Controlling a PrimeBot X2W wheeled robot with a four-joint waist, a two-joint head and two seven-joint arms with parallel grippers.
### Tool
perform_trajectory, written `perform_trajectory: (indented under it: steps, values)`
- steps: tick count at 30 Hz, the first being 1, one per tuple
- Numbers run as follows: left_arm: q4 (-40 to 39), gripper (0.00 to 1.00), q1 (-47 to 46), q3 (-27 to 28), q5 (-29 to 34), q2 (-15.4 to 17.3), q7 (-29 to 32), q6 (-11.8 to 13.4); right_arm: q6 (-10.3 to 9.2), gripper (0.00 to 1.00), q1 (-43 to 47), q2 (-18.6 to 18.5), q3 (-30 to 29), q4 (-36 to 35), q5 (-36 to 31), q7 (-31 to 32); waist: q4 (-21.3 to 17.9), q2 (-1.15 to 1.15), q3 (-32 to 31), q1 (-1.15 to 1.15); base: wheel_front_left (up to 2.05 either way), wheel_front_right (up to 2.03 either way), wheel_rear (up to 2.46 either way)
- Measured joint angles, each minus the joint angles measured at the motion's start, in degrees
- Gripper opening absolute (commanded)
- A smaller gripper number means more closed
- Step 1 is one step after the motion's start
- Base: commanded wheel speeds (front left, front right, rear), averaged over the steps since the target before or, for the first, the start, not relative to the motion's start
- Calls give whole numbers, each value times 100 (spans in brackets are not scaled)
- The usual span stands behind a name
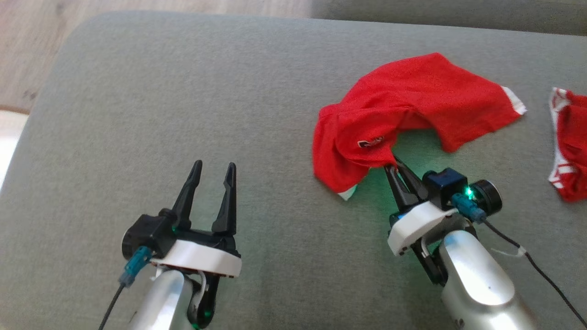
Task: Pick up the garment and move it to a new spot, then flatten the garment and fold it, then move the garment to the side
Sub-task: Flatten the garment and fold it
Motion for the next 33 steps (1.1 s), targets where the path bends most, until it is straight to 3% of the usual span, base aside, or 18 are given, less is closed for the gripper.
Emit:
perform_trajectory:
  steps: [7, 14, 20, 26, 27, 28, 33]
  values:
    - [-9, 100, 8, 154, 9, 1, 0, 7, 0, 0, 142, 4, 24, -1080, 1173, 246, -419, 0, -191, -1, 0, 0, 0]
    - [-48, 100, 51, 171, 281, 10, 0, 7, 0, 0, 730, 5, -1370, -2102, 1602, 812, -855, 0, -314, -1, 0, 0, 0]
    - [-69, 100, 68, 191, 286, 8, 0, -1, 0, 0, 1549, 30, -2469, -2203, 1826, 1408, -1057, 0, -348, -1, 0, 0, 0]
    - [-64, 100, 67, 178, 286, 3, 0, -2, 0, 0, 1563, 71, -2928, -1875, 1830, 1625, -1085, 0, -347, -1, 0, 0, 0]
    - [-63, 100, 67, 171, 286, 3, 0, -3, 0, 30, 1563, 73, -3007, -1785, 1780, 1625, -1082, 0, -349, -1, 0, 0, 0]
    - [-62, 100, 67, 165, 286, 3, 0, -3, 0, 100, 1563, 71, -3055, -1693, 1719, 1630, -1076, 0, -350, -1, 0, 0, 0]
    - [-52, 100, 67, 166, 286, 3, 0, -11, 0, 100, 1500, 77, -2939, -1652, 1506, 1424, -1056, 0, -355, -1, 0, 0, 0]
